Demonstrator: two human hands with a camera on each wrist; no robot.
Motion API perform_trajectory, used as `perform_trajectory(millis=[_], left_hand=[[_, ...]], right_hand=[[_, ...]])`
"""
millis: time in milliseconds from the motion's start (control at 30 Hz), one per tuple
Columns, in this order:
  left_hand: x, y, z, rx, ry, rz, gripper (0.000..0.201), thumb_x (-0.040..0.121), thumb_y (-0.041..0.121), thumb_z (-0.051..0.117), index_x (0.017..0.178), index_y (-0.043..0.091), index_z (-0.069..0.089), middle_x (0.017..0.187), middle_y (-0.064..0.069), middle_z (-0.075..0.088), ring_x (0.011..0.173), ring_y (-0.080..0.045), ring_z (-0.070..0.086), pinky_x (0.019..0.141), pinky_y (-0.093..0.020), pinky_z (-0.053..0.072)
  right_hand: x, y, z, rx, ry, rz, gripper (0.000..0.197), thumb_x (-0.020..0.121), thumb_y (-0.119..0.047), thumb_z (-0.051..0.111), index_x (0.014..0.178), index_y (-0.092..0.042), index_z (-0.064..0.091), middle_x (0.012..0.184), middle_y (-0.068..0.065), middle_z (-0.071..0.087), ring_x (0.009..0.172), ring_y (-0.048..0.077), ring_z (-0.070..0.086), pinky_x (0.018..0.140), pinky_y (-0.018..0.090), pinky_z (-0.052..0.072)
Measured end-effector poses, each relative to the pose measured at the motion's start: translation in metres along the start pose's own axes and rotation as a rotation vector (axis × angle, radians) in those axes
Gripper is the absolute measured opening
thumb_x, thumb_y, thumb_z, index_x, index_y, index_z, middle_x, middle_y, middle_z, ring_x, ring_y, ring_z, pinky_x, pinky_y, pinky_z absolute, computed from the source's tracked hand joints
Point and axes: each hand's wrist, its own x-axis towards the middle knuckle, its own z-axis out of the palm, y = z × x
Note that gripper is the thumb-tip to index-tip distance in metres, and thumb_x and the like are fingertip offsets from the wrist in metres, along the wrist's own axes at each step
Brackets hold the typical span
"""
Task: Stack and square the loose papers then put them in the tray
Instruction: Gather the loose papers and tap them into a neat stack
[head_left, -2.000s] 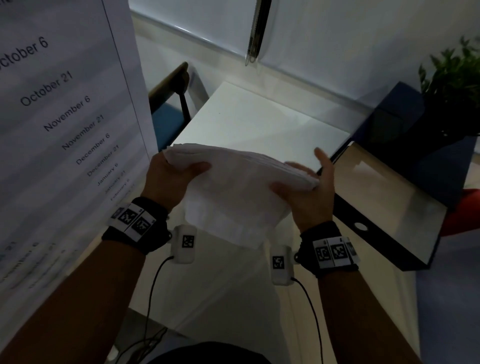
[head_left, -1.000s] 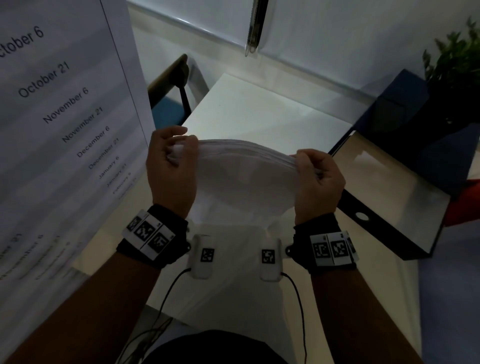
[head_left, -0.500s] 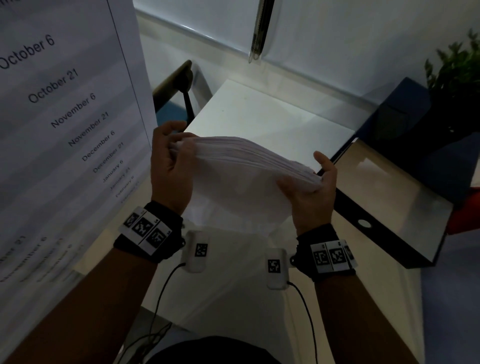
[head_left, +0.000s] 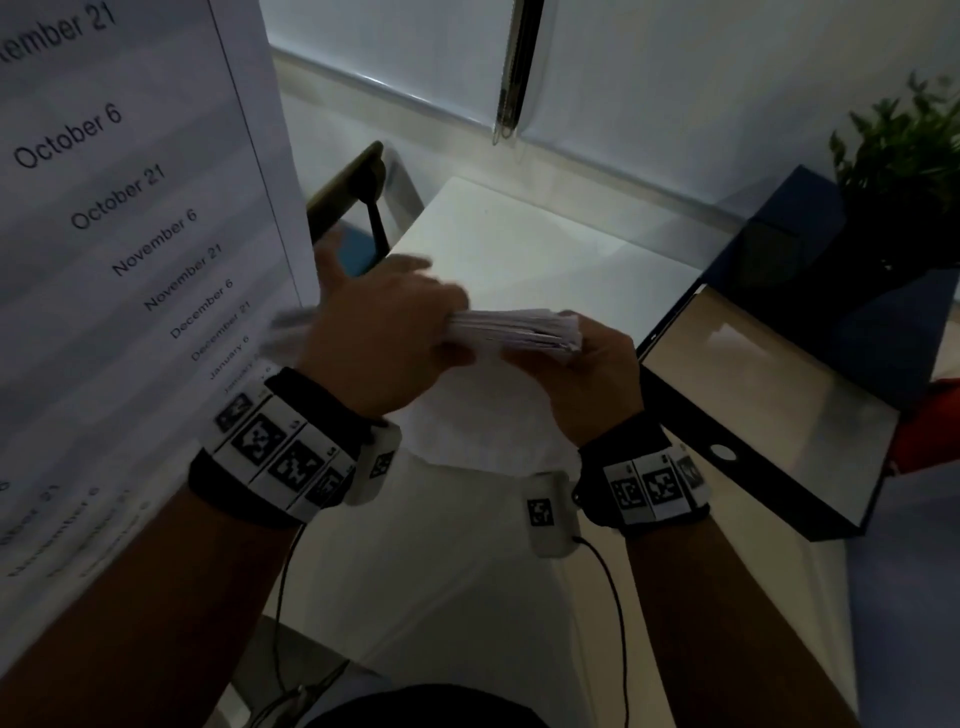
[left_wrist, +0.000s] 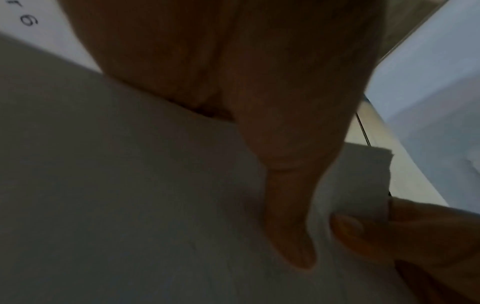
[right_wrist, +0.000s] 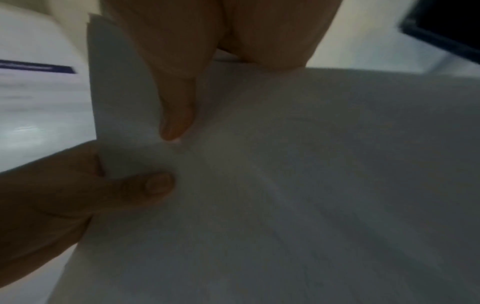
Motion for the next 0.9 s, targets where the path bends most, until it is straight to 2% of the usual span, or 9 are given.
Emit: perform_trajectory(millis=[100, 200, 300, 367, 467, 567, 667, 733, 900], left_hand=[[-0.005, -0.011, 0.001, -0.202, -0.01, -0.084, 0.028, 0.087, 0.054, 0.059, 0.088, 0.028, 0.067, 0.07, 0.006, 0.062, 0.073, -0.024, 0.064, 0.073, -0.042, 0.052], [-0.015, -0.026, 0.009, -0.334, 0.124, -0.304, 0.029, 0.087, 0.047, 0.065, 0.096, 0.02, 0.072, 0.076, -0.001, 0.066, 0.072, -0.025, 0.062, 0.069, -0.038, 0.051], [-0.026, -0.034, 0.016, -0.569, 0.27, -0.496, 0.029, 0.085, 0.042, 0.07, 0.09, 0.013, 0.072, 0.073, -0.001, 0.065, 0.068, -0.015, 0.061, 0.066, -0.029, 0.048], [-0.03, -0.032, 0.017, -0.72, 0.364, -0.592, 0.017, 0.085, 0.033, 0.073, 0.084, 0.017, 0.068, 0.07, 0.01, 0.063, 0.061, 0.006, 0.057, 0.061, -0.017, 0.046], [-0.034, -0.028, 0.015, -0.878, 0.528, -0.687, 0.011, 0.083, 0.027, 0.075, 0.087, 0.02, 0.068, 0.074, 0.016, 0.063, 0.058, 0.016, 0.055, 0.054, -0.008, 0.043], [-0.034, -0.032, 0.011, -1.027, 0.646, -0.698, 0.01, 0.084, 0.019, 0.075, 0.092, 0.018, 0.069, 0.081, 0.019, 0.067, 0.064, 0.02, 0.059, 0.058, -0.003, 0.044], [-0.036, -0.04, 0.021, -1.282, 0.71, -0.757, 0.009, 0.083, 0.019, 0.076, 0.091, 0.022, 0.072, 0.086, 0.018, 0.075, 0.084, 0.004, 0.069, 0.072, -0.017, 0.053], [-0.038, -0.041, 0.034, -1.377, 0.678, -0.824, 0.011, 0.086, 0.019, 0.073, 0.097, 0.016, 0.072, 0.088, 0.016, 0.076, 0.086, -0.002, 0.07, 0.076, -0.023, 0.053], [-0.057, -0.032, 0.076, -1.784, 0.488, -0.678, 0.031, 0.099, 0.01, 0.049, 0.108, 0.026, 0.074, 0.115, 0.008, 0.072, 0.109, -0.01, 0.067, 0.086, -0.024, 0.055]], right_hand=[[0.012, -0.007, 0.0, -0.157, 0.065, 0.019, 0.034, 0.072, -0.034, 0.081, 0.1, -0.018, 0.068, 0.098, -0.005, 0.067, 0.09, 0.009, 0.059, 0.079, 0.023, 0.045], [0.004, 0.016, 0.004, -0.318, 0.311, 0.19, 0.086, 0.063, -0.044, 0.082, 0.136, -0.023, 0.042, 0.139, 0.0, 0.044, 0.13, 0.018, 0.038, 0.108, 0.038, 0.037], [-0.013, 0.037, 0.015, -0.241, 0.378, 0.407, 0.117, 0.061, -0.042, 0.086, 0.15, -0.02, 0.013, 0.158, 0.005, 0.011, 0.145, 0.024, 0.012, 0.117, 0.051, 0.025], [-0.019, 0.041, 0.026, -0.235, 0.318, 0.395, 0.127, 0.064, -0.044, 0.085, 0.153, -0.022, -0.003, 0.161, -0.002, -0.012, 0.149, 0.019, -0.006, 0.121, 0.047, 0.016], [-0.022, 0.038, 0.042, -0.225, 0.259, 0.302, 0.13, 0.065, -0.051, 0.082, 0.152, -0.02, -0.01, 0.159, -0.007, -0.021, 0.148, 0.014, -0.012, 0.118, 0.03, 0.008], [-0.018, 0.042, 0.053, 0.008, 0.251, 0.557, 0.135, 0.06, -0.049, 0.085, 0.153, -0.019, -0.008, 0.162, -0.004, -0.01, 0.148, 0.013, -0.003, 0.114, 0.022, 0.001], [-0.008, 0.05, 0.057, 0.662, 0.324, 0.822, 0.137, 0.042, -0.043, 0.095, 0.15, -0.027, 0.013, 0.152, 0.004, 0.038, 0.138, 0.025, 0.04, 0.113, 0.049, 0.034], [-0.003, 0.049, 0.053, 1.09, 0.271, 0.83, 0.118, 0.046, -0.035, 0.096, 0.146, -0.021, 0.034, 0.138, 0.009, 0.057, 0.123, 0.032, 0.057, 0.092, 0.05, 0.052], [-0.001, 0.048, 0.035, 1.252, 0.283, 0.678, 0.088, 0.064, -0.029, 0.087, 0.14, -0.009, 0.047, 0.138, 0.019, 0.054, 0.126, 0.038, 0.053, 0.101, 0.058, 0.045]])
